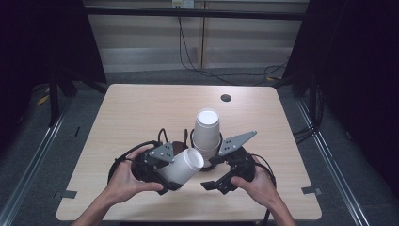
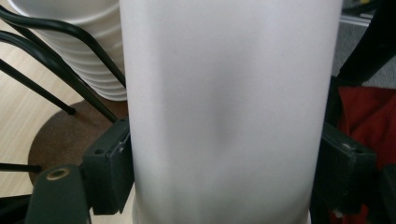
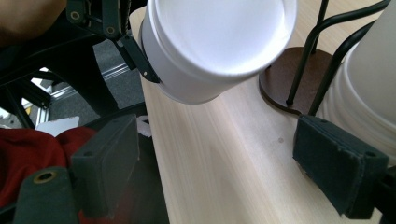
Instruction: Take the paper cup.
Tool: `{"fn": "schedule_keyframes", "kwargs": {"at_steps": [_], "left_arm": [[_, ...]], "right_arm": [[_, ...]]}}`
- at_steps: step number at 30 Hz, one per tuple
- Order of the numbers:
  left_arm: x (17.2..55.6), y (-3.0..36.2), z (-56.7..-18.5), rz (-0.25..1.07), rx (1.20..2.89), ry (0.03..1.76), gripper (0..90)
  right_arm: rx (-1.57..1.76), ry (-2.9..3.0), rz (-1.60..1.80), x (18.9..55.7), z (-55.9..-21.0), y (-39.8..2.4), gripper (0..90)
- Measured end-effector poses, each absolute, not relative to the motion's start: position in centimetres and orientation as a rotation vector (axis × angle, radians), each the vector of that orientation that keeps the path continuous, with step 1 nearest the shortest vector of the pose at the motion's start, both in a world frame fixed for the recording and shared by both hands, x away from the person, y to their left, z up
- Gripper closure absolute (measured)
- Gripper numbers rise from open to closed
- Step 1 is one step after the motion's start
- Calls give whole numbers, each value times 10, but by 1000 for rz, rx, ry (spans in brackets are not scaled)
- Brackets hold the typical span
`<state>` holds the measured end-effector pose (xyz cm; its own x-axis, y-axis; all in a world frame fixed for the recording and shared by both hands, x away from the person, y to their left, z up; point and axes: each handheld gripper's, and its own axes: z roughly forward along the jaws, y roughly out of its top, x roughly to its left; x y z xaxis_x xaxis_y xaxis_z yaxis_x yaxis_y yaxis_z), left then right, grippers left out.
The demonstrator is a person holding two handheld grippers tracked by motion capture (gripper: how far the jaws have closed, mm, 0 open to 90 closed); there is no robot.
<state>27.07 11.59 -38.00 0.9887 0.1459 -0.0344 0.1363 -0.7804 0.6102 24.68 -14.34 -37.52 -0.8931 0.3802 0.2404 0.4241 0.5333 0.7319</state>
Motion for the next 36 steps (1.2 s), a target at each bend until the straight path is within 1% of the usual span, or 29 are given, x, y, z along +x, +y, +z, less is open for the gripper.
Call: {"fn": "schedule_keyframes", "kwargs": {"at_steps": [7,20,31,32,34,36], "left_arm": [[265,111,-386,23,2542,168,205],[259,111,-391,15,2598,141,207],[251,101,-400,-17,2660,96,206],[252,100,-400,-12,2675,70,206],[249,99,-401,-18,2677,82,207],[249,97,-401,4,2689,69,206]], "right_arm": [[-685,-2730,-1212,249,-381,-139,146],[-597,-2798,-979,254,-391,-119,150],[-574,-2791,-921,255,-397,-113,152],[-573,-2793,-910,255,-398,-112,161],[-565,-2789,-893,256,-400,-110,163],[-557,-2776,-865,256,-400,-108,171]]}}
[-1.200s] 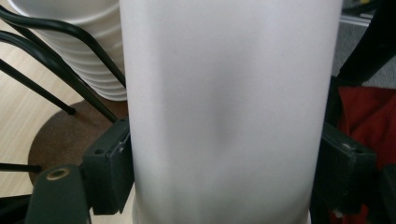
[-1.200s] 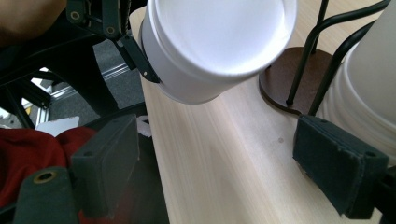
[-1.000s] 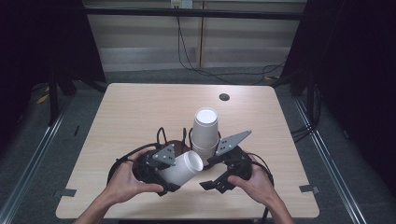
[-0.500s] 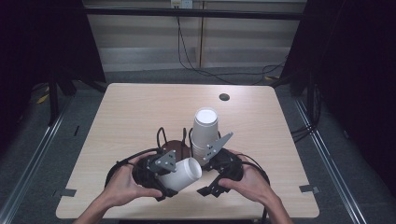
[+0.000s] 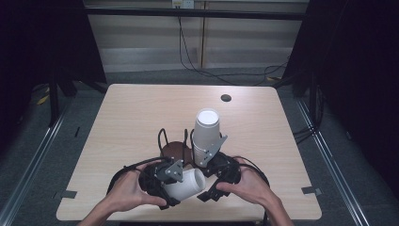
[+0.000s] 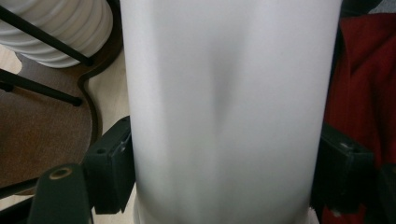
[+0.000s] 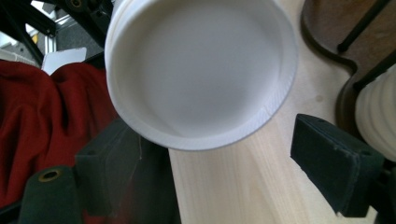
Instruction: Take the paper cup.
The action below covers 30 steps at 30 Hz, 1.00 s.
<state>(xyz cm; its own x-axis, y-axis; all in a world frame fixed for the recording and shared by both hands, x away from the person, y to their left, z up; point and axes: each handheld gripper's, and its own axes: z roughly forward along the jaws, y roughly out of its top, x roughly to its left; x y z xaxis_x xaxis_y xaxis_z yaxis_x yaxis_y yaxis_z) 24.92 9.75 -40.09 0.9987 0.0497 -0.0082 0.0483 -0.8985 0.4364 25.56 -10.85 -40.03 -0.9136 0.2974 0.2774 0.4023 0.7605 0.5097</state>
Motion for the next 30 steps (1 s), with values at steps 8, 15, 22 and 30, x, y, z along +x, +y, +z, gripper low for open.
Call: {"fn": "schedule_keyframes", "kwargs": {"at_steps": [8,15,22,30], "left_arm": [[244,89,-406,-19,2715,38,206],[242,84,-410,-6,2737,35,206],[239,80,-412,-13,2758,1,206],[239,80,-414,-19,2760,-27,206]], "right_arm": [[-505,-2803,-823,253,-403,-102,205],[-494,-2796,-813,252,-404,-96,196],[-479,-2781,-788,252,-408,-91,183],[-442,-2786,-784,248,-409,-86,239]]}}
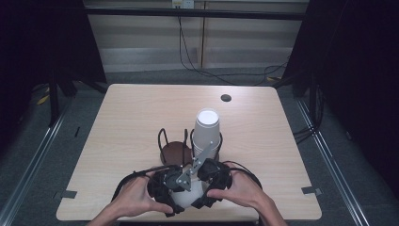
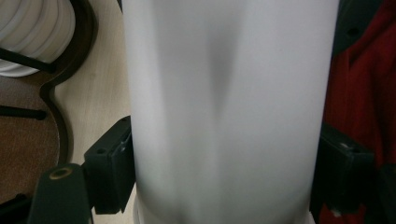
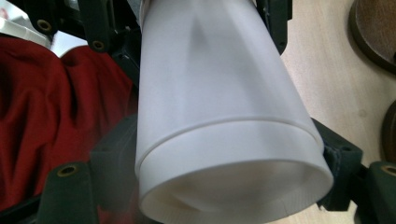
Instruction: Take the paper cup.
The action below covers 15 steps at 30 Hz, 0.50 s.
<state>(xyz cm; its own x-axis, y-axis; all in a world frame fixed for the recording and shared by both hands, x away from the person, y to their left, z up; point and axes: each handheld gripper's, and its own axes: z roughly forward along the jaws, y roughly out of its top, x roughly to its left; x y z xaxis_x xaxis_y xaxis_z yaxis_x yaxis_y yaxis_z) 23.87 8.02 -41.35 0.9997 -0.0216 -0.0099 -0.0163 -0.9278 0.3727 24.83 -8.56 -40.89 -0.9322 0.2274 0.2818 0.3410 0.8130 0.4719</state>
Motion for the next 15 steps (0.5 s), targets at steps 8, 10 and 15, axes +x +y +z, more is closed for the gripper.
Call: {"fn": "schedule_keyframes", "kwargs": {"at_steps": [8,10,15], "left_arm": [[240,82,-413,-48,2742,-39,193],[238,81,-416,-78,2709,14,177],[241,84,-416,-60,2678,-14,148]], "right_arm": [[-425,-2774,-790,248,-408,-88,255],[-428,-2773,-796,248,-408,-89,254],[-426,-2781,-816,248,-407,-90,253]]}}
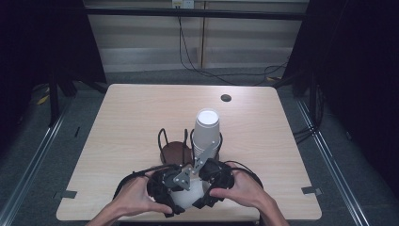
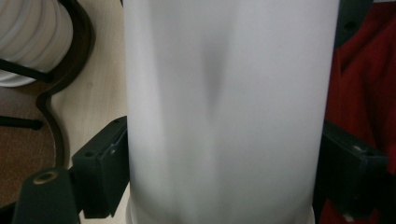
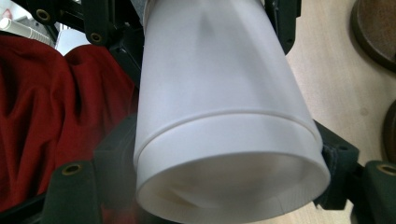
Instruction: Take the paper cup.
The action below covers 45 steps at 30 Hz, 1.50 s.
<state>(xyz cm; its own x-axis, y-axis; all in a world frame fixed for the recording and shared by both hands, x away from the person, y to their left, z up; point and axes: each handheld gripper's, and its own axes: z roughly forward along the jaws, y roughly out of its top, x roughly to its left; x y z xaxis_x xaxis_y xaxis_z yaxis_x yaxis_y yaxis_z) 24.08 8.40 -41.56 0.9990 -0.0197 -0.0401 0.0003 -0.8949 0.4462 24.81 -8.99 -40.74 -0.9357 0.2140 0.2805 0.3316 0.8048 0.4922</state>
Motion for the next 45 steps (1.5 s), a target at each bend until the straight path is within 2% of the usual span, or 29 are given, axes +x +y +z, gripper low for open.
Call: {"fn": "schedule_keyframes", "kwargs": {"at_steps": [9,15,26,45], "left_arm": [[247,90,-417,-83,2620,31,139],[248,95,-416,-40,2581,10,138],[256,109,-406,-95,2453,32,151],[263,142,-394,-67,2261,184,160]], "right_arm": [[-439,-2795,-813,247,-405,-90,254],[-435,-2824,-843,247,-404,-91,256],[-443,-2827,-872,246,-400,-94,256],[-543,-2802,-932,251,-397,-110,253]]}}
